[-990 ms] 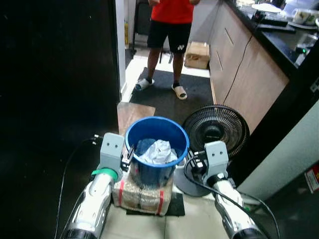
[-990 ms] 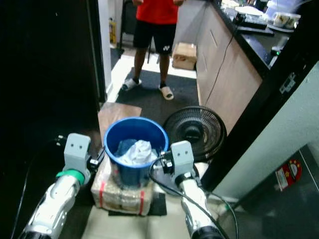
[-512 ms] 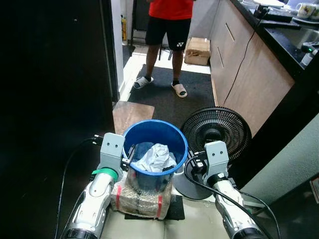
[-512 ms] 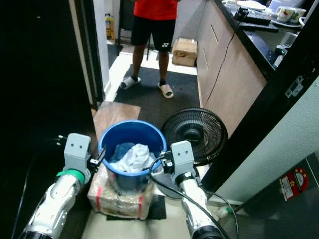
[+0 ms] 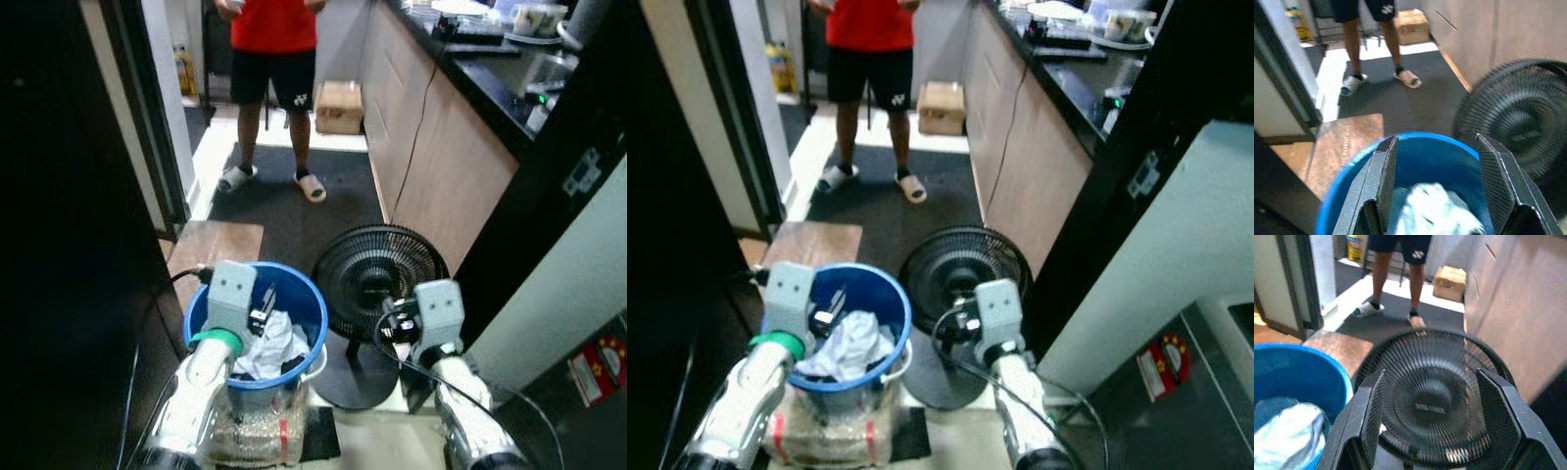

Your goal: Clothes washing

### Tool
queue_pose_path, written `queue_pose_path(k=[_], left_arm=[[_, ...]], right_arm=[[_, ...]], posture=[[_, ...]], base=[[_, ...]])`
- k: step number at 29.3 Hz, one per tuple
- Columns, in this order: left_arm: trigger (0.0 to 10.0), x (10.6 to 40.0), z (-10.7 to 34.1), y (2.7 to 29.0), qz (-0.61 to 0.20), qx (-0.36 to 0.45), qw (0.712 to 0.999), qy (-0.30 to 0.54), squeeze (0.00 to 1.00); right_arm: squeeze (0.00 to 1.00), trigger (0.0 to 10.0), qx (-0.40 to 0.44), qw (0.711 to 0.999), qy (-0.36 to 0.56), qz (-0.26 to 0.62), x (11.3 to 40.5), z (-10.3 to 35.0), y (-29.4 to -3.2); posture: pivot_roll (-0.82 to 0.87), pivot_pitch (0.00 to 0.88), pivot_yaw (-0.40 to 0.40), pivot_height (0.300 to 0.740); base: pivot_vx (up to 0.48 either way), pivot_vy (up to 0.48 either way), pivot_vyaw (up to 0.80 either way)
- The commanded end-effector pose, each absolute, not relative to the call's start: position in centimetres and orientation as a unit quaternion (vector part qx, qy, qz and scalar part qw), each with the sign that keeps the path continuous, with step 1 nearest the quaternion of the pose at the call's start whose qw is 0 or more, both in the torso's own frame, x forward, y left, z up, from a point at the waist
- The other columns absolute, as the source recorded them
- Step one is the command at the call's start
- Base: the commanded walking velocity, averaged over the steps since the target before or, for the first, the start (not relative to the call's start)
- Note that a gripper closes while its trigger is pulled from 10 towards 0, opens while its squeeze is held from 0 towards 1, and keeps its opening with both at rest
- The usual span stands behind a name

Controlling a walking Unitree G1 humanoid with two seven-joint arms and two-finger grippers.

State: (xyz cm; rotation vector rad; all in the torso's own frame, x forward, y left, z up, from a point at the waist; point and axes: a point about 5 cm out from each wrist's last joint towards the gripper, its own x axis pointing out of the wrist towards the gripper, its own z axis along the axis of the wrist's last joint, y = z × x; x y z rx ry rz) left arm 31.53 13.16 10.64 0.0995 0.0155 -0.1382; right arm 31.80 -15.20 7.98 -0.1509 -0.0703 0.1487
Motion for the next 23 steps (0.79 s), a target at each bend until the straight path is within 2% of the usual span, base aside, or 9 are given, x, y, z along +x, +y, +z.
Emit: queue_pose_path(k=[1, 23], left_arm=[[10.0, 31.25, 9.76, 13.92, -0.057, 0.054, 0.997, 0.026, 0.00], [10.0, 31.19, 9.42, 13.94, -0.056, 0.057, 0.996, 0.038, 0.00]], right_arm=[[0.00, 10.0, -0.074, 0.993, -0.036, 0.083, 31.84, 8.00, -14.59], [0.00, 10.0, -0.073, 0.993, -0.034, 0.084, 31.73, 7.85, -14.48]], posture=[[0.09, 0.000, -0.013, 0.740], [0.09, 0.000, -0.011, 0.740]], base=[[0.409, 0.000, 0.00], [0.019, 0.000, 0.00]])
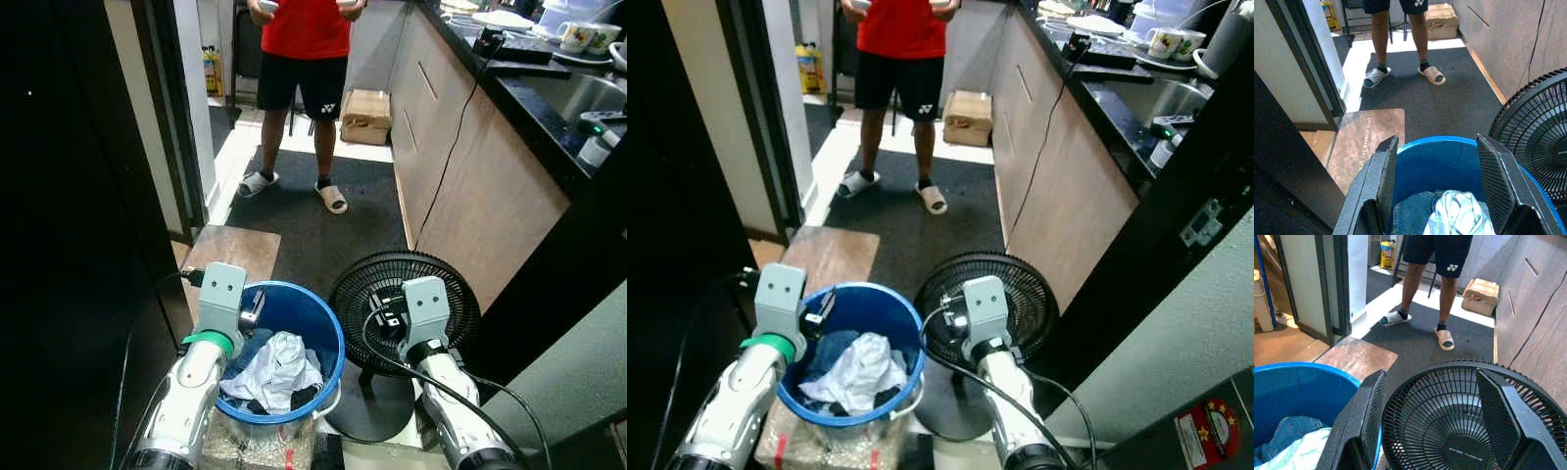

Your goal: Clothes washing

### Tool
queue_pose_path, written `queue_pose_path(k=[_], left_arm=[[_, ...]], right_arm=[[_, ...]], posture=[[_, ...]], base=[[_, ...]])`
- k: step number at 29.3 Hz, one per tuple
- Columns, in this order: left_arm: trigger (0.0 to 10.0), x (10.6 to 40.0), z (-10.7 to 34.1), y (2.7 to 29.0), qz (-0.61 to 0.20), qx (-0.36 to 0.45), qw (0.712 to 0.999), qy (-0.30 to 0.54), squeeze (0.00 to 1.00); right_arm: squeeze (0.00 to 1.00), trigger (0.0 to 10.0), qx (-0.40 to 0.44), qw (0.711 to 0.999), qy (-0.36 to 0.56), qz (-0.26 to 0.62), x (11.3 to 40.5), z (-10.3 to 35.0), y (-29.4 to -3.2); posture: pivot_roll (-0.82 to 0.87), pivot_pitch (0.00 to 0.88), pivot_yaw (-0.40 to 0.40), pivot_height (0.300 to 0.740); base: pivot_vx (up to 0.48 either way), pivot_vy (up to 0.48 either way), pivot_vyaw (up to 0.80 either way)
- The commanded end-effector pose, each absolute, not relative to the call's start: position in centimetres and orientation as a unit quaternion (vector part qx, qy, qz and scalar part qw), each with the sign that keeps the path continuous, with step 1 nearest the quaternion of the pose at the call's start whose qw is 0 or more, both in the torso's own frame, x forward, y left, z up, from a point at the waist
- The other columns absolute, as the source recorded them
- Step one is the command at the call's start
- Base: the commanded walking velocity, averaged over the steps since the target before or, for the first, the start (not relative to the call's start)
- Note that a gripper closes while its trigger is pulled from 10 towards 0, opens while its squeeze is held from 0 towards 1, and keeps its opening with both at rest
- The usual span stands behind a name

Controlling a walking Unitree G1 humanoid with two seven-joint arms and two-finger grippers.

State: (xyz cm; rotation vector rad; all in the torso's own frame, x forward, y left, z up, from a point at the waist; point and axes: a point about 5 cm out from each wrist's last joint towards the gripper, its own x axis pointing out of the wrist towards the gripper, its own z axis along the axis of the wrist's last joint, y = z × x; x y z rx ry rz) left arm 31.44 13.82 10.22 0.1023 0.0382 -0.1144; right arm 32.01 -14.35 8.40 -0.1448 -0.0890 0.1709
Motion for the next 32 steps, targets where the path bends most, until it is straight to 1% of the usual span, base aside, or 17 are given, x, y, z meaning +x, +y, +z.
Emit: queue_pose_path(k=[1, 10, 17, 19, 20, 24, 32], left_arm=[[10.0, 31.2, 9.4, 13.9, -0.056, 0.057, 0.996, 0.038, 0.00], [10.0, 30.4, 7.0, 14.5, -0.055, 0.072, 0.993, 0.080, 0.00], [10.0, 30.0, 5.9, 14.2, -0.060, 0.076, 0.990, 0.102, 0.00], [10.0, 30.0, 5.7, 14.2, -0.059, 0.077, 0.990, 0.105, 0.00], [10.0, 29.9, 5.7, 14.1, -0.061, 0.078, 0.990, 0.105, 0.00], [10.0, 29.7, 5.6, 13.9, -0.064, 0.077, 0.990, 0.104, 0.00], [10.0, 29.7, 5.9, 13.8, -0.066, 0.072, 0.991, 0.094, 0.00]], right_arm=[[0.00, 10.0, -0.073, 0.993, -0.034, 0.084, 31.7, 7.8, -14.5], [0.00, 10.0, -0.085, 0.993, -0.012, 0.080, 31.1, 6.7, -14.7], [0.00, 10.0, -0.086, 0.994, -0.031, 0.059, 31.6, 7.8, -15.0], [0.00, 10.0, -0.074, 0.995, -0.039, 0.052, 32.0, 8.4, -14.7], [0.00, 10.0, -0.069, 0.995, -0.044, 0.059, 32.2, 8.7, -14.0], [0.00, 10.0, -0.058, 0.994, -0.054, 0.075, 32.3, 9.2, -12.6], [0.00, 10.0, -0.058, 0.993, -0.052, 0.085, 32.2, 9.0, -12.0]], posture=[[0.09, 0.000, -0.011, 0.740], [0.09, 0.005, -0.014, 0.740], [0.08, 0.016, -0.014, 0.740], [0.07, 0.029, -0.011, 0.740], [0.07, 0.042, -0.005, 0.740], [0.07, 0.045, -0.006, 0.740], [0.07, 0.042, -0.005, 0.740]], base=[[0.000, 0.000, 0.00], [0.000, 0.000, 0.00], [0.000, 0.000, 0.00], [0.000, 0.000, 0.00], [0.000, 0.000, 0.00], [0.000, 0.000, 0.00], [0.000, 0.000, 0.00]])
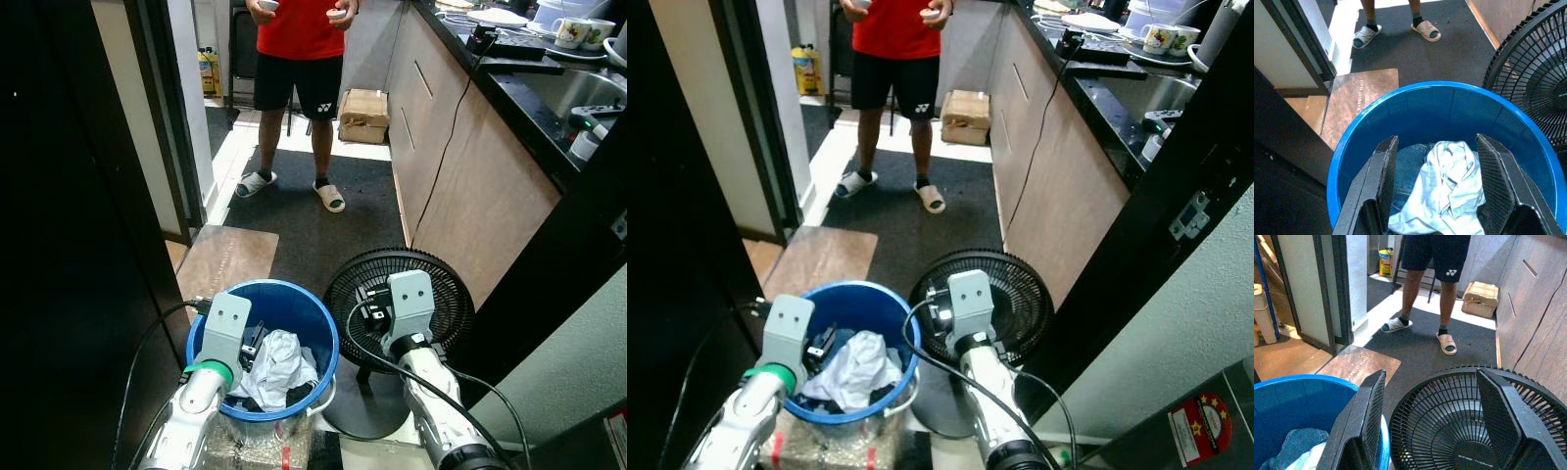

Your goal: Clothes washing

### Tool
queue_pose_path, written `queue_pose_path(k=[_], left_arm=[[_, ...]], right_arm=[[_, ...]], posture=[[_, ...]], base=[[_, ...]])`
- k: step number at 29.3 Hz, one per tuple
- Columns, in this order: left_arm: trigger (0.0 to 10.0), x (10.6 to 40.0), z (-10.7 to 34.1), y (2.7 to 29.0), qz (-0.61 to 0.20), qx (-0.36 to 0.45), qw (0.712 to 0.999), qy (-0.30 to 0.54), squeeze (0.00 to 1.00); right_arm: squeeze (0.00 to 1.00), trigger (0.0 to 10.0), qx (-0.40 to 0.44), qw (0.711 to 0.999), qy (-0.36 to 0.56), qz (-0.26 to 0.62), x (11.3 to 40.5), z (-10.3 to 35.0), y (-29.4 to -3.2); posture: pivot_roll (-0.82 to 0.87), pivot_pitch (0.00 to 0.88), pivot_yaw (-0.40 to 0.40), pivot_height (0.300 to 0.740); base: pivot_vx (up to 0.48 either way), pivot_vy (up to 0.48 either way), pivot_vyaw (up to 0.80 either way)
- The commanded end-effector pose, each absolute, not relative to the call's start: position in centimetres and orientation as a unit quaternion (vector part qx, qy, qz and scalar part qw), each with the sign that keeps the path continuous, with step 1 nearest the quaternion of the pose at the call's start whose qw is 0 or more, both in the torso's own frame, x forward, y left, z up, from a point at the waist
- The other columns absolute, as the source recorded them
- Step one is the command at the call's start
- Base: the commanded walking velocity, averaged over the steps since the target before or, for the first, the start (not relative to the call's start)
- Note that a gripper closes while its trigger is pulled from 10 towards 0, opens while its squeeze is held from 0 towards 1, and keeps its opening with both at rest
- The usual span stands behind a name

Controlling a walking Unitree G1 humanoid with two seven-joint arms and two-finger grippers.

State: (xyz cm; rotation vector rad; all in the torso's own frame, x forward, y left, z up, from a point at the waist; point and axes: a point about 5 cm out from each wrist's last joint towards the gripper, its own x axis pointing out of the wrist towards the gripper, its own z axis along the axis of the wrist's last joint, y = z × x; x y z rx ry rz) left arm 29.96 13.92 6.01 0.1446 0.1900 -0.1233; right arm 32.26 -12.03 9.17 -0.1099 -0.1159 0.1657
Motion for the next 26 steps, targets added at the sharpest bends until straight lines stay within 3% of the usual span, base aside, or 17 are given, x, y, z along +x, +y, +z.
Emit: queue_pose_path(k=[1, 8, 19, 26], left_arm=[[10.0, 29.7, 5.9, 13.8, -0.066, 0.072, 0.991, 0.094, 0.00], [10.0, 30.1, 6.4, 13.4, -0.070, 0.072, 0.991, 0.084, 0.00], [10.0, 30.9, 7.8, 14.0, -0.060, 0.073, 0.993, 0.068, 0.00], [10.0, 31.6, 8.3, 14.3, -0.057, 0.075, 0.994, 0.061, 0.00]], right_arm=[[0.00, 10.0, -0.058, 0.993, -0.052, 0.085, 32.2, 9.0, -12.0], [0.00, 10.0, -0.061, 0.993, -0.049, 0.090, 32.2, 9.0, -11.4], [0.00, 10.0, -0.084, 0.991, -0.051, 0.088, 32.2, 9.5, -12.2], [0.00, 10.0, -0.083, 0.992, -0.055, 0.083, 32.7, 10.0, -12.4]], posture=[[0.07, 0.042, -0.005, 0.740], [0.07, 0.042, -0.006, 0.740], [0.04, 0.168, 0.001, 0.740], [0.04, 0.155, 0.006, 0.740]], base=[[0.000, 0.000, 0.00], [0.000, 0.000, 0.00], [0.000, 0.000, 0.00], [0.000, 0.000, 0.00]])
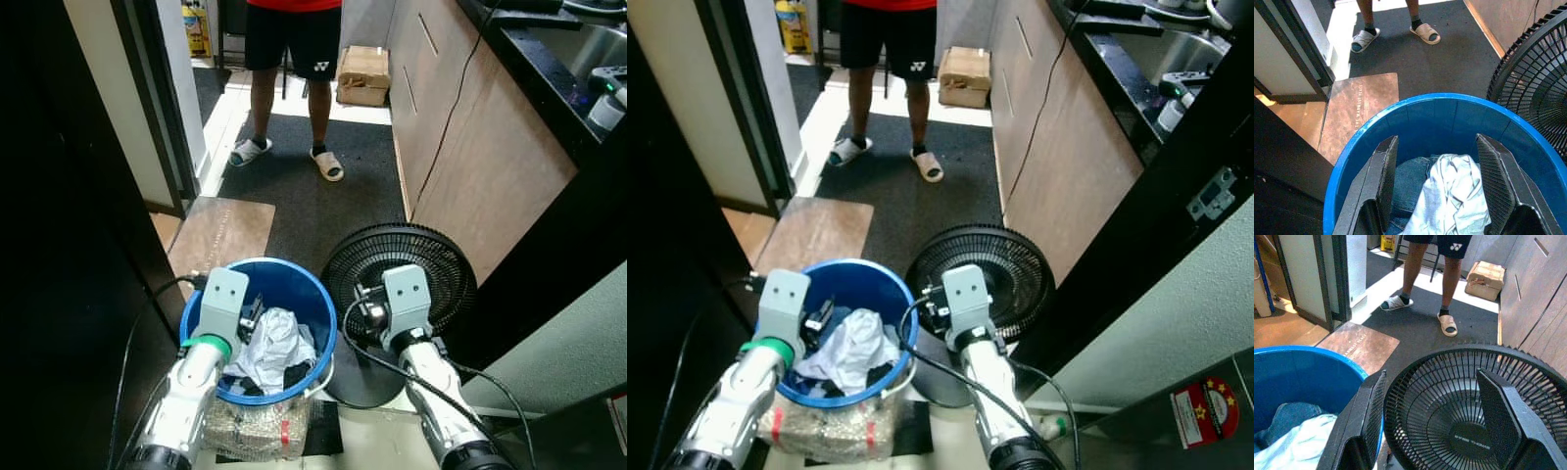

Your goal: Clothes washing

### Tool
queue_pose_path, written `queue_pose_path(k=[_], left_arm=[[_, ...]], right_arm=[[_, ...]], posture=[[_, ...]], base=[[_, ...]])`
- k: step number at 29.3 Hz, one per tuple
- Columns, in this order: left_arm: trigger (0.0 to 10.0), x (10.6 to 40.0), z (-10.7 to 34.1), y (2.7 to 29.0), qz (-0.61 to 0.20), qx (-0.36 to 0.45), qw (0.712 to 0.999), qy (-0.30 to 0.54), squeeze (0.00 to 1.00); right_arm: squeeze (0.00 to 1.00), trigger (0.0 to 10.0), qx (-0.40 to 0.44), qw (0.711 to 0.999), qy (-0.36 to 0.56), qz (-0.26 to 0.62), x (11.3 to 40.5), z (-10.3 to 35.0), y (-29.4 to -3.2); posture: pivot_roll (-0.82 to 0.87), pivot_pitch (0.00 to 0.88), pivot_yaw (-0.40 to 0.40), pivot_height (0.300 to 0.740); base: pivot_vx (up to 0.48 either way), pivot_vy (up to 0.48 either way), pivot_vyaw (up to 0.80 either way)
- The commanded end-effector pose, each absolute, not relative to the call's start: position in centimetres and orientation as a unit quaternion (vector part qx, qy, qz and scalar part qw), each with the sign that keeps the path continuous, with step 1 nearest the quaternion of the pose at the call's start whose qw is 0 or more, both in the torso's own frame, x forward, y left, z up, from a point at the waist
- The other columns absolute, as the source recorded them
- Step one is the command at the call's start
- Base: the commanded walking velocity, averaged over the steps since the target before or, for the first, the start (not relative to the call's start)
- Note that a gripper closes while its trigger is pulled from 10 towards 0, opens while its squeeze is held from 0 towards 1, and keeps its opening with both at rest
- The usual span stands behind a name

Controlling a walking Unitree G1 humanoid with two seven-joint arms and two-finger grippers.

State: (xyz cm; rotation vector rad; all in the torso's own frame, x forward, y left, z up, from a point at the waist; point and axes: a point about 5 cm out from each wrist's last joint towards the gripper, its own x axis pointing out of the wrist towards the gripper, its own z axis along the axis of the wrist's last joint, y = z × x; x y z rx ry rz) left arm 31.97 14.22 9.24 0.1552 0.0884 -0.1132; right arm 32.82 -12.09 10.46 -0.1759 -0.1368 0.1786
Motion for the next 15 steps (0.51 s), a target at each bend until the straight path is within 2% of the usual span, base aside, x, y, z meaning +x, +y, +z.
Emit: queue_pose_path(k=[1, 8, 15], left_arm=[[10.0, 31.7, 8.4, 14.2, -0.058, 0.074, 0.994, 0.059, 0.00], [10.0, 32.0, 8.5, 14.1, -0.060, 0.074, 0.994, 0.058, 0.00], [10.0, 32.4, 8.9, 13.4, -0.066, 0.071, 0.994, 0.052, 0.00]], right_arm=[[0.00, 10.0, -0.080, 0.992, -0.056, 0.076, 32.7, 10.0, -12.6], [0.00, 10.0, -0.077, 0.994, -0.055, 0.061, 32.7, 9.9, -13.1], [0.00, 10.0, -0.069, 0.996, -0.046, 0.041, 32.3, 9.5, -14.2]], posture=[[0.03, 0.118, 0.013, 0.740], [0.02, 0.090, 0.019, 0.740], [0.04, 0.072, 0.014, 0.715]], base=[[0.000, 0.000, 0.00], [0.000, 0.000, 0.00], [0.000, 0.000, 0.00]])
